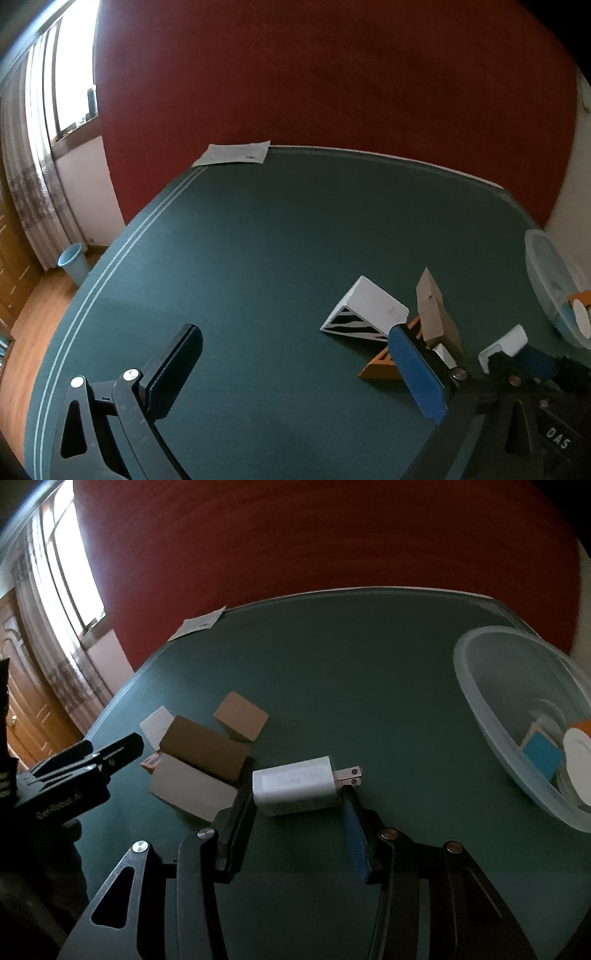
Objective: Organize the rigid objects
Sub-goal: 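Grasp the white cube with the left tool while the right tool holds the charger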
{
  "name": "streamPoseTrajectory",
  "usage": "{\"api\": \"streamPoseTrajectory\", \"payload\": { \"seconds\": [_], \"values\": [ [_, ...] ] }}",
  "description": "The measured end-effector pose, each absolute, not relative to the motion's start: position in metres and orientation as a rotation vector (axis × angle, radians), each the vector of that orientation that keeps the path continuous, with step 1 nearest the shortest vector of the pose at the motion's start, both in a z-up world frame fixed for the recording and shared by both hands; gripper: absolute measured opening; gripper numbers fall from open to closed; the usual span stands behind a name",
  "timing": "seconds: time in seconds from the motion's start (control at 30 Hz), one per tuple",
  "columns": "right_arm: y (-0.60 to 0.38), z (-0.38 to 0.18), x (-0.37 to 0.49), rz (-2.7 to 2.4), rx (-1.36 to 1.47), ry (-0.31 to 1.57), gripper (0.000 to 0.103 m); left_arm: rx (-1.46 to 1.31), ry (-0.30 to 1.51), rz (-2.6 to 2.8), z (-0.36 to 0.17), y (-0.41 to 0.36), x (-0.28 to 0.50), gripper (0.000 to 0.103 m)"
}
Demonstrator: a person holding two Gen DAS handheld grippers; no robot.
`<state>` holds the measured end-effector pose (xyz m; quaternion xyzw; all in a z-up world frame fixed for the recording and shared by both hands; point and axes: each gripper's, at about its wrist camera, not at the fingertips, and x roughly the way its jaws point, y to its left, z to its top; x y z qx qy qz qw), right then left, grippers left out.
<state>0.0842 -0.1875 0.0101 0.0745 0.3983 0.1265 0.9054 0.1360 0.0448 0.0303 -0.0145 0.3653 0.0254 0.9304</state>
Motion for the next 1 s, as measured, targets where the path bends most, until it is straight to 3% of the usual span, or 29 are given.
{"api": "streamPoseTrajectory", "payload": {
  "seconds": [0.63, 1.0],
  "values": [
    [-0.189, 0.009, 0.084, 0.27, 0.166, 0.804, 0.047, -0.131, 0.844, 0.119, 0.025, 0.034, 0.181, 0.102],
    [-0.191, 0.008, 0.083, 0.275, 0.174, 0.802, 0.047, -0.138, 0.876, 0.145, 0.014, 0.06, 0.161, 0.102]
  ]
}}
